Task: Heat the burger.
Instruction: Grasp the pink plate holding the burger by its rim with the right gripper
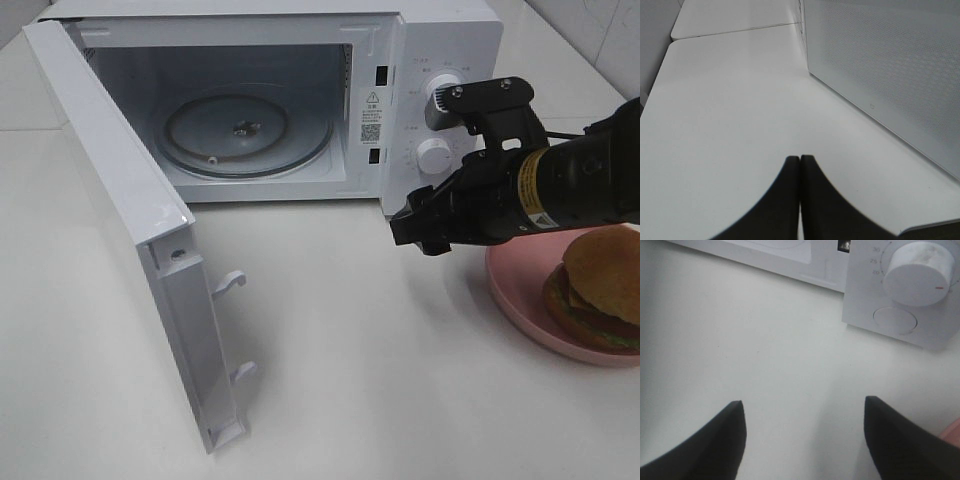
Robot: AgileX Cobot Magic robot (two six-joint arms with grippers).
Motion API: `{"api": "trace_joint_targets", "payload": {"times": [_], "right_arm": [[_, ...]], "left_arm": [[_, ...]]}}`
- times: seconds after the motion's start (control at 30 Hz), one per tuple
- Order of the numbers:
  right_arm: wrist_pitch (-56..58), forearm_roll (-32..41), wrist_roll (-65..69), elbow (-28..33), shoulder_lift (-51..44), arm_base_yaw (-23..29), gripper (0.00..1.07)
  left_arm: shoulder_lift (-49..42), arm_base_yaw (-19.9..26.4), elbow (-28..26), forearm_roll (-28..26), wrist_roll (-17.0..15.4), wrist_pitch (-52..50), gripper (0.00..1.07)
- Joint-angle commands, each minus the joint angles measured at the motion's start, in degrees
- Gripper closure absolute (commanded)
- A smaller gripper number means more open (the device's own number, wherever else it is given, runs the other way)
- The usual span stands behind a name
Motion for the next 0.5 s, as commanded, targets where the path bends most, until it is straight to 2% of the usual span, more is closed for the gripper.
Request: {"api": "trace_joint_targets", "payload": {"times": [0.03,0.23,0.37,0.4,0.43,0.47,0.5], "right_arm": [[1.95,-0.29,0.63,-1.03,-0.40,-0.34,0.41],[9.17,0.00,-2.23,-2.69,-0.40,-0.34,0.41],[12.89,4.24,-5.73,-2.75,-0.40,-0.34,0.42],[13.58,6.47,-7.68,-2.75,-0.40,-0.34,0.42],[14.15,12.15,-12.95,-2.75,-0.46,-0.34,0.43],[14.15,12.15,-12.95,-2.75,-0.46,-0.34,0.43],[15.07,20.74,-19.88,-3.04,-0.57,-0.34,0.45]], "left_arm": [[-1.38,-0.06,0.17,0.06,0.00,-0.80,1.06],[-1.38,-0.06,0.17,0.06,0.00,-0.80,1.06],[-1.38,-0.06,0.17,0.06,0.00,-0.80,1.06],[-1.38,-0.06,0.17,0.06,0.00,-0.80,1.06],[-1.38,-0.06,0.17,0.06,0.00,-0.80,1.06],[-1.38,-0.06,0.17,0.06,0.00,-0.80,1.06],[-1.38,-0.06,0.17,0.06,0.00,-0.80,1.06]]}}
